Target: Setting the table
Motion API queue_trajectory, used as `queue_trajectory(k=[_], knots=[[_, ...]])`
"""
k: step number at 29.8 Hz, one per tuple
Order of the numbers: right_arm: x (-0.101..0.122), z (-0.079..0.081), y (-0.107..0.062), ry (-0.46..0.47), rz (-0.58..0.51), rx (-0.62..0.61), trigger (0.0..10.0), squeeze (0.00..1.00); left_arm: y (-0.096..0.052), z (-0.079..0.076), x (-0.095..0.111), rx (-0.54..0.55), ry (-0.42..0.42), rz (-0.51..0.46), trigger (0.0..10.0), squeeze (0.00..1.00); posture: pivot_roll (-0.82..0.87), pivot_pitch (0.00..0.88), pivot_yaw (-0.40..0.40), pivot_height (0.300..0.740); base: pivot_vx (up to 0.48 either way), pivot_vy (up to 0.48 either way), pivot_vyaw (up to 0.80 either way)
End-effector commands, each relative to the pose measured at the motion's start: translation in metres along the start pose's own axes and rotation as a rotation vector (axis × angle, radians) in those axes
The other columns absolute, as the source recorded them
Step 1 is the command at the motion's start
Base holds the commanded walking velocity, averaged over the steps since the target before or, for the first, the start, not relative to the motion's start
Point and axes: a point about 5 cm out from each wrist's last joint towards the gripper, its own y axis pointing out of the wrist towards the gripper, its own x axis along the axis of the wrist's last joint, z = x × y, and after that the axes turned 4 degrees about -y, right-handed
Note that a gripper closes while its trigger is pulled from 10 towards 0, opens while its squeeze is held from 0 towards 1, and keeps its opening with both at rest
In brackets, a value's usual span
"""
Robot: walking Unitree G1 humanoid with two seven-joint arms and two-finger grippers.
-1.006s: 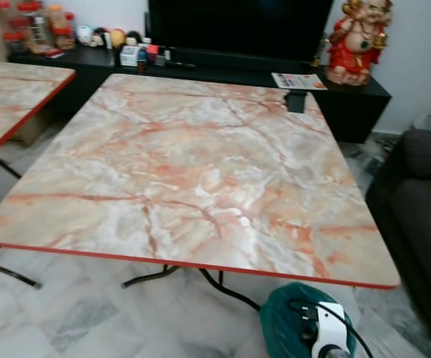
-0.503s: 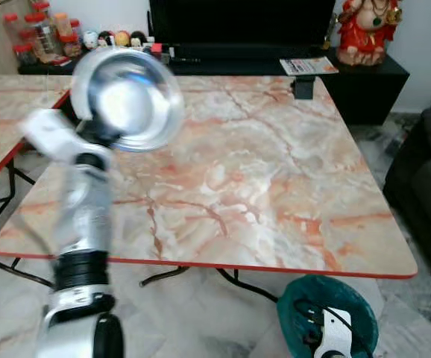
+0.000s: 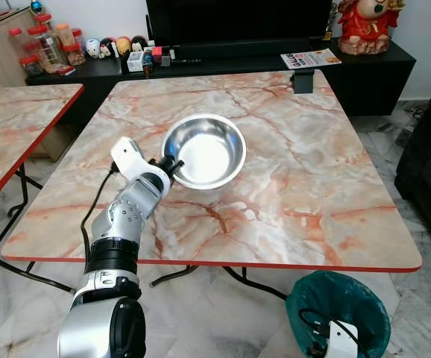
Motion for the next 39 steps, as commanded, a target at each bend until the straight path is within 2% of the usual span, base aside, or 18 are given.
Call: queue_trajectory(k=[1,13,21,29,30,39], knots=[[0.002,0.004,0.000,0.012,-0.010,-0.001,10.0,0.00,-0.001,0.006,-0.005,0.024,0.031,0.040,10.0,0.00,0.00,0.000,0.104,0.740,0.000,0.000,0.00],[0.006,0.004,0.001,0.007,-0.019,0.003,10.0,0.00,-0.004,0.018,-0.028,0.124,0.049,0.141,10.0,0.00,0.01,0.000,0.094,0.740,0.000,0.000,0.00],[0.003,0.003,0.001,0.004,-0.013,0.003,10.0,0.00,-0.006,0.026,-0.032,0.207,0.002,0.112,10.0,0.00,0.01,0.000,0.086,0.740,0.000,0.000,0.00],[0.008,0.000,0.002,0.000,-0.022,0.000,10.0,0.00,-0.005,0.026,-0.030,0.235,-0.047,0.077,10.0,0.00,0.01,0.000,0.076,0.740,0.000,0.000,0.00],[0.009,0.000,0.002,0.000,-0.024,-0.001,10.0,0.00,-0.005,0.026,-0.029,0.234,-0.049,0.074,10.0,1.00,0.01,0.000,0.076,0.740,0.000,0.000,0.00],[0.009,0.000,0.002,0.000,-0.026,0.000,10.0,0.00,-0.003,0.021,-0.029,0.224,-0.044,0.068,10.0,1.00,0.01,0.000,0.072,0.740,0.000,0.000,0.00]])
